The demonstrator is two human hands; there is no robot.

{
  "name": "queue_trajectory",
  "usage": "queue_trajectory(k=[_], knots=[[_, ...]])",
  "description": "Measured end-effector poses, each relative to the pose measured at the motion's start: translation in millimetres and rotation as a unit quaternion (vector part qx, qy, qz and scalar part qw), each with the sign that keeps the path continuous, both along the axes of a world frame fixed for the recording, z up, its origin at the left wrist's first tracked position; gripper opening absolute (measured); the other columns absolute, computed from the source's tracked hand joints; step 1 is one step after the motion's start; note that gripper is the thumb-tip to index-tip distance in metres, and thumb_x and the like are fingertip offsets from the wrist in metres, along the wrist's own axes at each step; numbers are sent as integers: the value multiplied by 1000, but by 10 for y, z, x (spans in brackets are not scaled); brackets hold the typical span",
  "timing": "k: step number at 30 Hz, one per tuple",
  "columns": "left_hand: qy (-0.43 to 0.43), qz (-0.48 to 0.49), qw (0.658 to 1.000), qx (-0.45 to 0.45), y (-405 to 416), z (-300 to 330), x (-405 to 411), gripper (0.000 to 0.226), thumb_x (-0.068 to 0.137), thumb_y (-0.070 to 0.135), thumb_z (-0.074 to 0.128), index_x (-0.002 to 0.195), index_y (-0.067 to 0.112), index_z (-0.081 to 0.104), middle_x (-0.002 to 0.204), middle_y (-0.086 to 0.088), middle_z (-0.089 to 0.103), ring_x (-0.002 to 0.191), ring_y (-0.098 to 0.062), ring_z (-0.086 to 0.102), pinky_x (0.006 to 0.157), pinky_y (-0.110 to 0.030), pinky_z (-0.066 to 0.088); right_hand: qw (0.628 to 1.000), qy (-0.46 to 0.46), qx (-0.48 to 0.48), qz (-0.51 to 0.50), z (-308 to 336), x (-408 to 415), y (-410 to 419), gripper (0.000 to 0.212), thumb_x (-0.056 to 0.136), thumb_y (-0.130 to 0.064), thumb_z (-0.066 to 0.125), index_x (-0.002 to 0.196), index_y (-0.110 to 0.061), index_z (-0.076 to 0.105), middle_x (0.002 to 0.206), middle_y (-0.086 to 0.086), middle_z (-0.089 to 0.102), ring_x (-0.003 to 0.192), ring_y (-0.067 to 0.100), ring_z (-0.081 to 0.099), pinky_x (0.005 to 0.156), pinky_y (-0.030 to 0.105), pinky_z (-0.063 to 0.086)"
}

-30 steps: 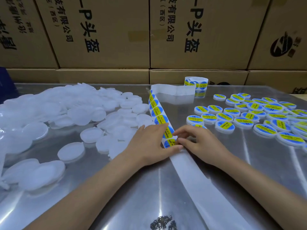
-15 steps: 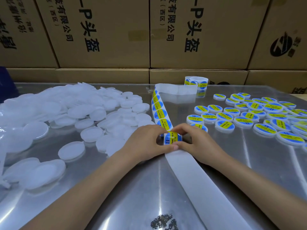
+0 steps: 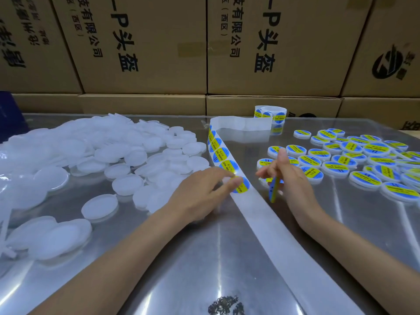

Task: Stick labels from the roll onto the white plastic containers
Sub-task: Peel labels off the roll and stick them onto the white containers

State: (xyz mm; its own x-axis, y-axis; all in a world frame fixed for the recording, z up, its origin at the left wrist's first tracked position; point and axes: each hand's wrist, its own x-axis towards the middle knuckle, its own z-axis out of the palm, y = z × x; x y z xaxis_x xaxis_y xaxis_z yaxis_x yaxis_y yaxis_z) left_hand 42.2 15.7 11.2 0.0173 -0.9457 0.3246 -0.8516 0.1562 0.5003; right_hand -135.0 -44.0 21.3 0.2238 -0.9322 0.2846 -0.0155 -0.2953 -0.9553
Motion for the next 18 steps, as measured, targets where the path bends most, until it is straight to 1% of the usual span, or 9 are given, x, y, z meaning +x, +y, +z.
queue_trajectory(k=[1,2,3,5,7,9,12,16,18], knots=[[24,16,999,-23,-9,-5,19,55,84,71,34,115,34,59,112,18,60,106,-6,52,92,-29,42,1000,-12,21,3,9,-9,1,60,98,-45,32,50,-18,54,72,2,66,67,2,60,65,12,47],[13,44,998,-49,-16,-12,43,51,88,65,41,120,29,57,118,14,59,111,-8,51,94,-27,40,999,-21,37,7,21,-9,8,56,97,-44,36,56,-16,62,73,1,66,70,6,61,70,19,49],[-28,80,994,-65,-28,-19,79,49,89,58,47,125,24,55,123,10,57,116,-12,49,96,-28,37,998,-28,47,12,23,-11,14,49,97,-41,41,66,-11,65,74,0,66,75,8,61,72,22,50],[-122,141,981,-51,-45,-31,164,49,88,52,52,124,19,51,124,4,55,118,-19,45,98,-34,35,998,-36,55,26,14,-7,27,37,94,-35,50,81,-2,60,73,-9,64,74,0,59,72,23,51],[-157,160,975,-2,-51,-33,228,50,87,56,49,124,21,51,124,5,55,120,-20,43,99,-39,34,998,-27,46,43,7,-7,40,26,92,-30,56,81,-6,57,68,-19,64,68,-7,57,75,25,48],[-151,155,976,17,-58,-35,255,51,88,59,47,125,26,57,128,6,55,125,-19,42,105,-41,29,997,-15,43,59,7,1,50,15,90,-25,59,82,-12,58,70,-20,65,70,-7,59,81,29,46],[-124,151,981,1,-61,-43,253,50,86,58,52,124,27,60,131,7,56,127,-15,42,110,-39,18,995,-26,68,73,7,15,48,7,89,-18,60,83,-15,60,72,-16,67,74,-4,62,83,30,48],[-114,136,984,-6,-61,-55,274,50,83,58,57,123,28,59,137,10,51,135,-11,32,114,-38,8,984,-54,137,101,-9,14,28,5,89,-19,60,85,-19,63,97,3,68,98,15,62,92,39,51],[-113,113,987,-10,-49,-46,278,48,82,58,59,120,29,60,138,11,49,137,-11,30,115,-37,8,970,-90,187,125,-17,21,32,4,88,-22,60,87,-21,64,102,3,68,104,18,61,91,38,52]])
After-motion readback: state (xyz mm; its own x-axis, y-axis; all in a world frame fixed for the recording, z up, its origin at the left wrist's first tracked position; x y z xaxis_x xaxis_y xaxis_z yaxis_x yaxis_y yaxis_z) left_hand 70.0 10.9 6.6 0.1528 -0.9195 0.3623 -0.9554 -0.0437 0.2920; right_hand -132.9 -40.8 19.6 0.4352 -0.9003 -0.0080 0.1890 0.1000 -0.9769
